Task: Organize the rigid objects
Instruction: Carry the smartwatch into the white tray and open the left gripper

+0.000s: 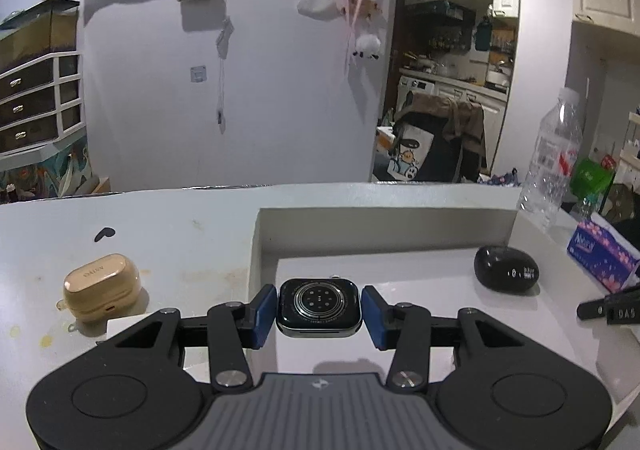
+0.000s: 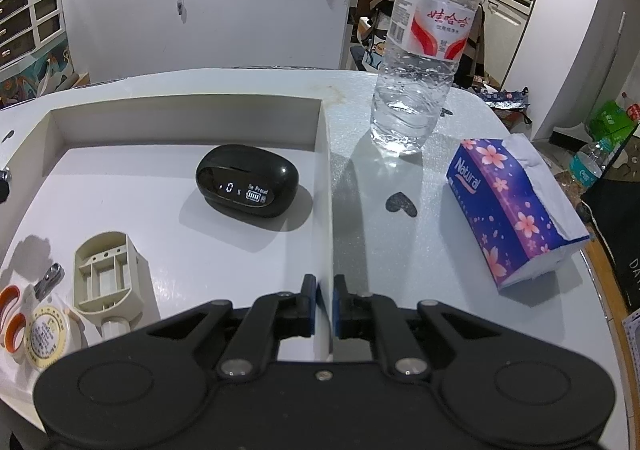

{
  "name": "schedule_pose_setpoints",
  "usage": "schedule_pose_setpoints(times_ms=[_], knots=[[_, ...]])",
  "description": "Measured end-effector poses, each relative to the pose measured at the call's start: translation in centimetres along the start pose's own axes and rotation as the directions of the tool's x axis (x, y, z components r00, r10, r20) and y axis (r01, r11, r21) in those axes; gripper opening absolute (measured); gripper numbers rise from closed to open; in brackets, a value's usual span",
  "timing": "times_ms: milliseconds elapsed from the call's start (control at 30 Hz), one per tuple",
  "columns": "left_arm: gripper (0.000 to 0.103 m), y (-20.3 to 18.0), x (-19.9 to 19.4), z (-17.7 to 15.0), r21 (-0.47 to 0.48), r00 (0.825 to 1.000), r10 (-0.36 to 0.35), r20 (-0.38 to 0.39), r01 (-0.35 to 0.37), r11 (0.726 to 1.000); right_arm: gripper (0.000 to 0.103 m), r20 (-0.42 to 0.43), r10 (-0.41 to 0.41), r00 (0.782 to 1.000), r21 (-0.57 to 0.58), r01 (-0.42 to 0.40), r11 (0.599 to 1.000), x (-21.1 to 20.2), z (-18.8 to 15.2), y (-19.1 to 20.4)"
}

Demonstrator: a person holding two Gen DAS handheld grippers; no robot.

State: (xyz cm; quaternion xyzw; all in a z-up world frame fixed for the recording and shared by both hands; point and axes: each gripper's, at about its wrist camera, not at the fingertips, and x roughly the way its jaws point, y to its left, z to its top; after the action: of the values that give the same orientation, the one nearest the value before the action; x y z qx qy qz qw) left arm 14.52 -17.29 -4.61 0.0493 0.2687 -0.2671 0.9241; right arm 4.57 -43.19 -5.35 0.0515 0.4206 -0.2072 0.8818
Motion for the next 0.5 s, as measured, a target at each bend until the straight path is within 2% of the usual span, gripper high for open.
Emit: schedule_pose_setpoints(times_ms=[200, 500], knots=[[0.047, -1.2, 0.6, -0.5, 0.054, 0.999, -0.016, -0.038, 0.018, 0.998, 0.008, 0.0, 0.0, 1.0, 0.001, 0.0, 1.0, 0.0, 0.0, 0.0], [0.048, -1.6, 1.2, -1.0, 0.077, 0.998, -0.02, -0.068, 0.025, 0.997, 0.008, -0.003, 0.002, 1.0, -0.004, -0.002, 1.0, 0.0, 0.0, 0.0]])
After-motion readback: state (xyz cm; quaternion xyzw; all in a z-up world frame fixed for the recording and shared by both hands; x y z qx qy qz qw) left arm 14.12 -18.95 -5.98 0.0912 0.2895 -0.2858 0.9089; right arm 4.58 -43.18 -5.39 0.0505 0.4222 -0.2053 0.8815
